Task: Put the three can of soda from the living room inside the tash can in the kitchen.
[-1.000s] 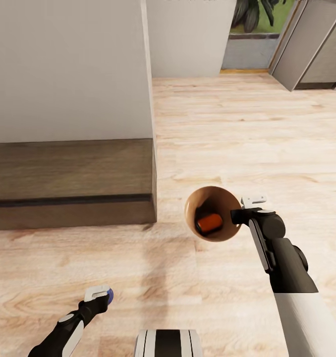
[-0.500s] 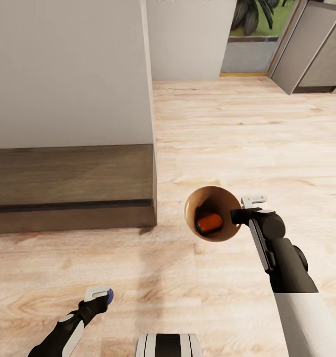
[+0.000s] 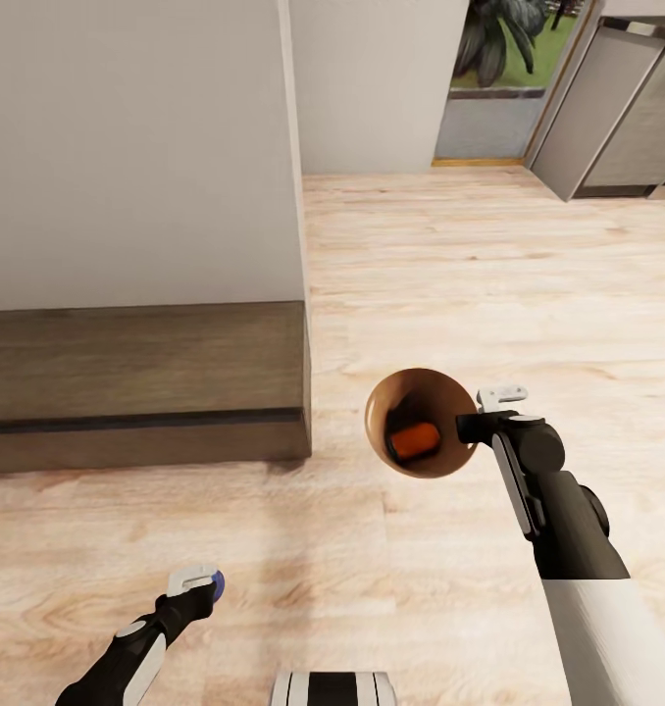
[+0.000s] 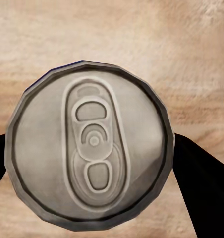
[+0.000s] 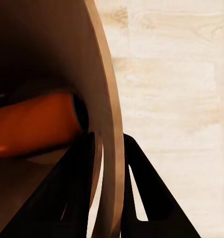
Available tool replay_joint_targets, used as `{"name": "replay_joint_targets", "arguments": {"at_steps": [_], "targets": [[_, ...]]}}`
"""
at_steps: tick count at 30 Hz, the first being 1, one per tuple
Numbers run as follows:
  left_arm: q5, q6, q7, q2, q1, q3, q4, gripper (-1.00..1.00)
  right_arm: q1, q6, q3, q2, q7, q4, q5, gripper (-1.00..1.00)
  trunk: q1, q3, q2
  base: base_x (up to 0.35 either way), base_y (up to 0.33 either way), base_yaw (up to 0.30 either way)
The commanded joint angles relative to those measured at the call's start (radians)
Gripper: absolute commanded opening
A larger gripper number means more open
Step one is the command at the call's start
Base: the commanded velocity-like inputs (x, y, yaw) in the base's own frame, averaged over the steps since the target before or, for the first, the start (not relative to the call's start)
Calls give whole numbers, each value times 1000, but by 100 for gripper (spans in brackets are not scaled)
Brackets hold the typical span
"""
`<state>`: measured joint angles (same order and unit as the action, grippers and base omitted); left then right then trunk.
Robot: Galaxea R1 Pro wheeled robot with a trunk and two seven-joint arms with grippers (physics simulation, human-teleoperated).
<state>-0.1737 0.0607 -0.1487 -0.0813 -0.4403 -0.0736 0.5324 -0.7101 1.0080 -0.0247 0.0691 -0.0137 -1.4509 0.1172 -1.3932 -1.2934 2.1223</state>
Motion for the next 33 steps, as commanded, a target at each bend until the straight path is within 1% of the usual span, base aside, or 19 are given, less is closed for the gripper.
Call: {"name": "replay_joint_targets", "arguments": {"at_steps": [1, 33], "targets": [[0, 0, 0, 0, 0, 0, 0, -100, 0, 0, 0, 0, -5, 0, -8, -100, 4, 5, -7, 0, 0, 0], [0, 3, -1, 1, 0, 0, 0, -100, 1, 0, 1, -1, -5, 1, -10, -100, 127, 158, -231, 0, 0, 0]]}}
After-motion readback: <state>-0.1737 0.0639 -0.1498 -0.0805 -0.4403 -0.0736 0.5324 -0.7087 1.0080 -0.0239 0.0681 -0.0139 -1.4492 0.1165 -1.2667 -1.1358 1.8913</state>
